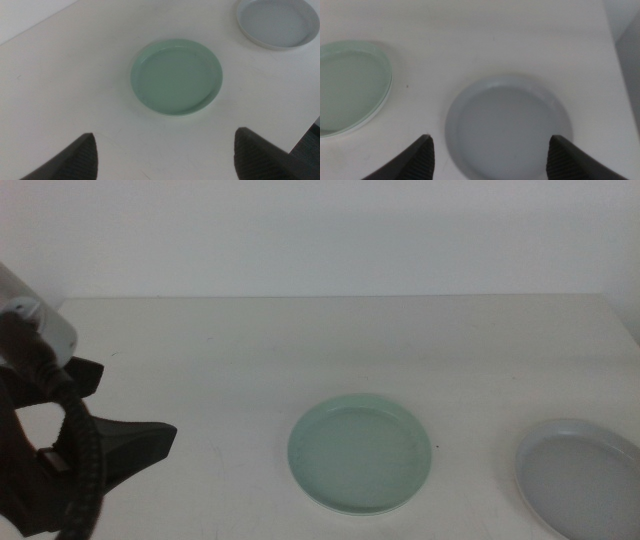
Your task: Stack the three bowls on top of each other.
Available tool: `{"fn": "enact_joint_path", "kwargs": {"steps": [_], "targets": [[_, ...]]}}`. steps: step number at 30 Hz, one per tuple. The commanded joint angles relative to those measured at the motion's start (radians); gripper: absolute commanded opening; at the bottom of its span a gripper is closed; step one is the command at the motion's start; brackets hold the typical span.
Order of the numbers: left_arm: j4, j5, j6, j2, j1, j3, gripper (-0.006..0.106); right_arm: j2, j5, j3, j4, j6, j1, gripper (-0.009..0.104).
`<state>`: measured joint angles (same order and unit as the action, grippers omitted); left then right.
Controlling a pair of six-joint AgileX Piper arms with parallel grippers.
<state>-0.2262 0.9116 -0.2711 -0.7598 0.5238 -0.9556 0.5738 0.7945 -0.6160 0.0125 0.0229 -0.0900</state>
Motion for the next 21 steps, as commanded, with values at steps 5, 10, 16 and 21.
{"fn": "enact_joint_path", "kwargs": {"steps": [5, 10, 16, 21], "targets": [[-0.015, -0.055, 0.004, 0.003, 0.005, -0.026, 0.105, 0.179, 0.066, -0.135, -0.012, 0.108, 0.007, 0.057], [-0.015, -0.055, 0.004, 0.003, 0.005, -0.026, 0.105, 0.261, 0.053, -0.154, -0.021, 0.115, 0.007, 0.057], [-0.015, -0.055, 0.004, 0.003, 0.005, -0.026, 0.105, 0.403, 0.119, -0.235, 0.002, 0.002, 0.05, 0.057], [-0.015, -0.055, 0.004, 0.003, 0.005, -0.026, 0.105, 0.513, 0.154, -0.297, 0.03, -0.057, 0.186, 0.057]]}}
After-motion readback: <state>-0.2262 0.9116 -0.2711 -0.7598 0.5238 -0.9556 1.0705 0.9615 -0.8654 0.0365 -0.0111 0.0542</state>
